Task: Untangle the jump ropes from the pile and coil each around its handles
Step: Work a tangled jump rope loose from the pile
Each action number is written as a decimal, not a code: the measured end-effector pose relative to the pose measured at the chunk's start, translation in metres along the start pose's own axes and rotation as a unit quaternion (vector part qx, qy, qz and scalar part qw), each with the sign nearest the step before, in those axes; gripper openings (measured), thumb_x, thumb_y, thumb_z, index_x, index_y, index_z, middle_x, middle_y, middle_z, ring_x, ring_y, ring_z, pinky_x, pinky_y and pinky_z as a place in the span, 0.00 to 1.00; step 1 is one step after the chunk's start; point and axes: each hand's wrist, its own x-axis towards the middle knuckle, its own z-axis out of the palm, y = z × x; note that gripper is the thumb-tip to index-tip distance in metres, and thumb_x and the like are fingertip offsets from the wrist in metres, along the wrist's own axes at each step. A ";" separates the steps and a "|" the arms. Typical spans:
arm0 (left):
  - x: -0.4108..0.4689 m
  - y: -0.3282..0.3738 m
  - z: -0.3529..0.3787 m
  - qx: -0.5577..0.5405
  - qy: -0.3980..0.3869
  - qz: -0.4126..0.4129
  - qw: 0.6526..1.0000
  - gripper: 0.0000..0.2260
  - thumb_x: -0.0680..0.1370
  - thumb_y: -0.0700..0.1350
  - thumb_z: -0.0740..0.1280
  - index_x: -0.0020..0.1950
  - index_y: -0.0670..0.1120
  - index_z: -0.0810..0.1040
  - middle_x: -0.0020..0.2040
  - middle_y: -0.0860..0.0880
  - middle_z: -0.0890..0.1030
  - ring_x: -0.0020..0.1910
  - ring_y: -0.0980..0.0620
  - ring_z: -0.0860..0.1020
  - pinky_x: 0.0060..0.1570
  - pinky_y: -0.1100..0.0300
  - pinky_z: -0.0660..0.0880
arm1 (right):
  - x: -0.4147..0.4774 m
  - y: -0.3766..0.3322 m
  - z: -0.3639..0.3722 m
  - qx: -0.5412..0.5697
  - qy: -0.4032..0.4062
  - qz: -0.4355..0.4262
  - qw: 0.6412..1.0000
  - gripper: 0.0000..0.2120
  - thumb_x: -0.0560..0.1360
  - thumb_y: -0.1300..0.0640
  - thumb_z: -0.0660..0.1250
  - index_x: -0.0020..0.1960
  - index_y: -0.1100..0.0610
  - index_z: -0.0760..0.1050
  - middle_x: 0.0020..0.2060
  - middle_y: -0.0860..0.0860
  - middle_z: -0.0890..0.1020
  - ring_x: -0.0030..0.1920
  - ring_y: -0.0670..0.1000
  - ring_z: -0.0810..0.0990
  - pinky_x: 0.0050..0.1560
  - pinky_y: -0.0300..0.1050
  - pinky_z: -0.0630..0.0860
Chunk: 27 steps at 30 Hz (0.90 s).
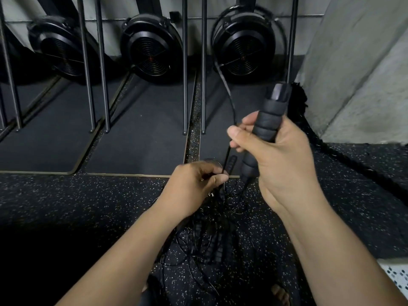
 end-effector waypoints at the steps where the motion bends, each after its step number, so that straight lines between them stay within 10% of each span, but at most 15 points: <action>1: 0.000 -0.001 0.001 0.012 -0.002 0.002 1.000 0.06 0.80 0.52 0.76 0.53 0.52 0.89 0.48 0.58 0.87 0.48 0.58 0.84 0.52 0.58 0.79 | 0.002 -0.001 -0.002 0.010 0.011 -0.003 1.000 0.11 0.75 0.68 0.78 0.52 0.58 0.79 0.41 0.53 0.85 0.41 0.51 0.86 0.45 0.42 0.80; 10: 0.003 -0.002 0.009 0.081 0.021 0.033 0.996 0.05 0.76 0.49 0.79 0.47 0.49 0.88 0.46 0.60 0.82 0.50 0.55 0.80 0.54 0.58 0.76 | 0.009 0.005 -0.008 0.050 0.051 0.050 0.996 0.12 0.77 0.68 0.76 0.58 0.62 0.79 0.50 0.59 0.88 0.47 0.53 0.89 0.47 0.42 0.82; 27: 0.003 0.024 -0.025 -0.235 0.130 -0.033 0.963 0.06 0.78 0.47 0.77 0.42 0.48 0.87 0.43 0.49 0.82 0.43 0.55 0.78 0.51 0.56 0.73 | 0.000 0.039 -0.002 -0.095 -0.091 0.159 0.978 0.18 0.71 0.68 0.79 0.57 0.55 0.83 0.47 0.56 0.89 0.45 0.56 0.84 0.50 0.51 0.80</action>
